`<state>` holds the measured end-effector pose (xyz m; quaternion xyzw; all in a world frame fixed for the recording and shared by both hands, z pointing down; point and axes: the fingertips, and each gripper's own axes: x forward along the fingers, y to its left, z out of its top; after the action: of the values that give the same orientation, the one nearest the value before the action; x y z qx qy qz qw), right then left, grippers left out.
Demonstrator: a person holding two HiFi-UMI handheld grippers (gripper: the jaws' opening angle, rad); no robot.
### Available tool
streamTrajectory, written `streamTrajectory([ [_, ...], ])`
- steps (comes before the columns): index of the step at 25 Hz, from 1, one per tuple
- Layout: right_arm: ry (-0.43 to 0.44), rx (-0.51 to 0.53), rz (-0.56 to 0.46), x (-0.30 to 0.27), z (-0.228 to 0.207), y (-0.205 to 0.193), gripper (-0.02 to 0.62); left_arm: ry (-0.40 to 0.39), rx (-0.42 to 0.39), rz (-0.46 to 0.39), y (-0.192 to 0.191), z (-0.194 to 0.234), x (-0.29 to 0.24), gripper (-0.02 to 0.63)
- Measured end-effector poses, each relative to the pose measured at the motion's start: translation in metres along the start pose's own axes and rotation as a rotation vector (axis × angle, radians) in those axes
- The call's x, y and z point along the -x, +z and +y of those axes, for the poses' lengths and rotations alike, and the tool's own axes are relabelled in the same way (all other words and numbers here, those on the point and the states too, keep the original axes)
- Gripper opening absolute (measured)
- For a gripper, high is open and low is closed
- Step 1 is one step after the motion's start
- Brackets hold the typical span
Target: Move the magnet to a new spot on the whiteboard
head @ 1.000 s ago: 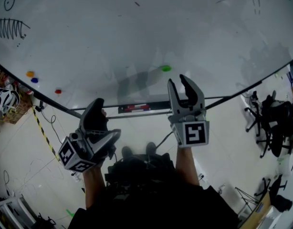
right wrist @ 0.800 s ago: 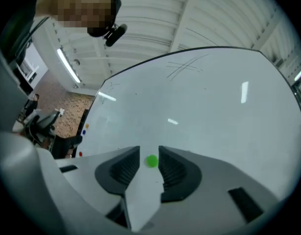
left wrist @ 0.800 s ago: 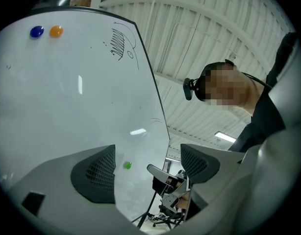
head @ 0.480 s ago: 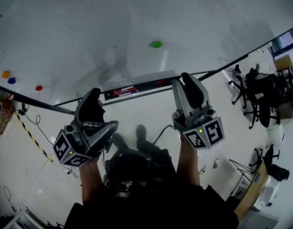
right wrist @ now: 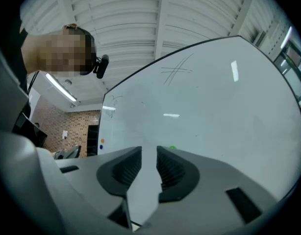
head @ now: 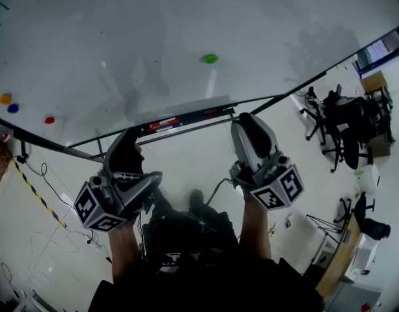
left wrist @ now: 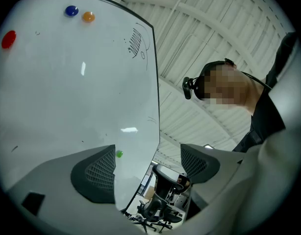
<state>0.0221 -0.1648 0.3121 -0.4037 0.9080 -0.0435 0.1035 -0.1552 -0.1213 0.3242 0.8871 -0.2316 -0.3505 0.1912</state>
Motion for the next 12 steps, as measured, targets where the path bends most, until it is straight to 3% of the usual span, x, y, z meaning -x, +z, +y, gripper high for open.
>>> streamTrajectory([
  [6, 0.111, -0.042, -0.044, -0.006, 0.006, 0.014, 0.109, 0.043, -0.095, -0.017, 0.009, 0.0, -0.009, 0.414],
  [12, 0.176, -0.037, -0.096, 0.052, 0.019, 0.04, 0.101, 0.015, -0.132, -0.006, -0.015, -0.06, -0.02, 0.414],
])
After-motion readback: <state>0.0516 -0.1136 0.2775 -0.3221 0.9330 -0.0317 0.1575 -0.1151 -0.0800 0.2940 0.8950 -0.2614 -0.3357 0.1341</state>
